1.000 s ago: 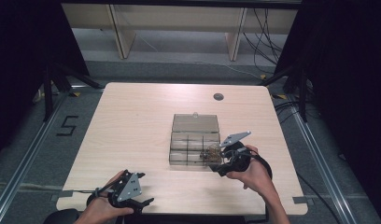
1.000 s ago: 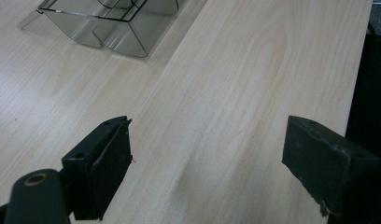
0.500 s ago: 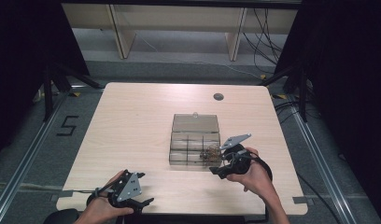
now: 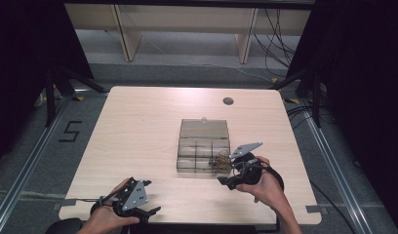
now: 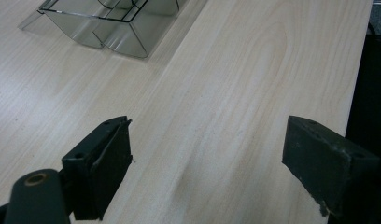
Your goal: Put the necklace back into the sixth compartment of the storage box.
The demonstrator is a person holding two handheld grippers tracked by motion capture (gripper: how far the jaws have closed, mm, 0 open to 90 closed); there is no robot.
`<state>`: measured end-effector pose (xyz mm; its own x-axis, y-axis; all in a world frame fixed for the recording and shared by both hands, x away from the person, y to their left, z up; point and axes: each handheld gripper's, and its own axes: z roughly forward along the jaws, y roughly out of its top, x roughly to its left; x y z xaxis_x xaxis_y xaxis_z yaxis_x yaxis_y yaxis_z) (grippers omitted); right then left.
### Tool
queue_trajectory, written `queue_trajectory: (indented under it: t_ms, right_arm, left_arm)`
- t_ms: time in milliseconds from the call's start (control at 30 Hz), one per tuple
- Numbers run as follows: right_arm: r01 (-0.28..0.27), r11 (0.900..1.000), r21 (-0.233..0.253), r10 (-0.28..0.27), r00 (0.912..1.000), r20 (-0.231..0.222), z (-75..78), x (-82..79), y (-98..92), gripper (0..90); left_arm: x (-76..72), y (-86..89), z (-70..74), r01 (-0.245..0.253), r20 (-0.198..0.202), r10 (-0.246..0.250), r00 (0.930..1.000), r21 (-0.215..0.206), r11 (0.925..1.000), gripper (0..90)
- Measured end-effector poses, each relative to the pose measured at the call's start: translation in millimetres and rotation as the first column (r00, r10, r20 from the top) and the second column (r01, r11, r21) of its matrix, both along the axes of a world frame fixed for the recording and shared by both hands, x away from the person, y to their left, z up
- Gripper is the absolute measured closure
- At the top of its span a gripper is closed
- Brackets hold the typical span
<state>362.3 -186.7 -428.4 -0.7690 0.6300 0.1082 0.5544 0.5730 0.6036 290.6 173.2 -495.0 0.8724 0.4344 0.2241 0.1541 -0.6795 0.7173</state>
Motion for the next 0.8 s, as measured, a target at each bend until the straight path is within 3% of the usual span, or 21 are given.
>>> queue_trajectory:
  t_ms: [100, 133, 233, 267, 433, 500, 533, 567, 600, 633, 800]
  right_arm:
    - [-0.005, 1.0, -0.011, 0.005, 1.0, 0.001, 1.2, -1.2, 0.0, 27.5]
    - [0.017, 1.0, -0.02, -0.017, 0.9998, -0.012, 2.1, -2.6, 0.5, 27.3]
    - [-0.013, 1.0, -0.01, 0.013, 0.9999, 0.003, 1.5, -2.5, 0.4, 26.7]
    - [0.016, 1.0, 0.002, -0.016, 0.9998, -0.011, 1.4, -5.2, 2.4, 26.2]
    - [-0.003, 1.0, 0.0, 0.003, 0.9999, 0.011, 0.6, -6.3, 1.9, 25.7]
    - [0.012, 1.0, -0.021, -0.012, 0.9999, -0.005, 1.2, -8.2, 1.8, 25.5]
    - [0.012, 1.0, -0.003, -0.012, 0.9994, -0.033, 1.8, -9.8, 3.0, 25.5]
    - [-0.015, 1.0, -0.002, 0.015, 0.9998, -0.012, -0.3, -9.2, 2.0, 25.5]
    - [-0.007, 1.0, 0.004, 0.007, 1.0, 0.002, -1.9, -9.2, 2.0, 25.5]
    - [0.002, 1.0, -0.015, -0.002, 1.0, -0.006, -0.8, -9.8, 1.5, 25.5]
    - [-0.002, 1.0, -0.014, 0.001, 0.9999, -0.012, -3.3, -11.7, 1.1, 25.5]
  left_arm:
    - [0.4, -0.1, -0.5, 0.002, -0.001, -0.002, 1.0, -0.007, 1.0, 15.0]
    - [0.2, -0.1, -0.4, -0.002, 0.0, 0.002, 1.0, -0.006, 1.0, 15.0]
    - [0.0, -0.1, -0.1, -0.003, 0.001, 0.003, 1.0, -0.003, 1.0, 15.0]
    - [0.1, 0.0, -0.2, 0.001, 0.0, -0.001, 1.0, -0.003, 1.0, 15.0]
    - [0.4, 0.3, 0.1, 0.002, 0.003, -0.002, 1.0, 0.003, 1.0, 15.0]
    - [0.1, -0.2, -0.4, -0.001, 0.0, 0.001, 1.0, -0.007, 1.0, 15.0]
    - [0.5, 0.5, 0.2, 0.002, 0.004, -0.002, 1.0, 0.007, 1.0, 15.0]
    - [0.5, 0.5, 0.3, 0.001, 0.004, -0.001, 1.0, 0.006, 1.0, 15.0]
    - [1.2, 0.7, 0.8, 0.01, 0.014, -0.011, 0.9998, 0.013, 0.9999, 15.0]
    - [0.9, 0.2, 0.3, 0.008, 0.011, -0.008, 0.9999, 0.003, 1.0, 15.0]
    - [-0.3, -0.3, -0.1, 0.0, 0.0, 0.0, 1.0, 0.0, 1.0, 15.0]
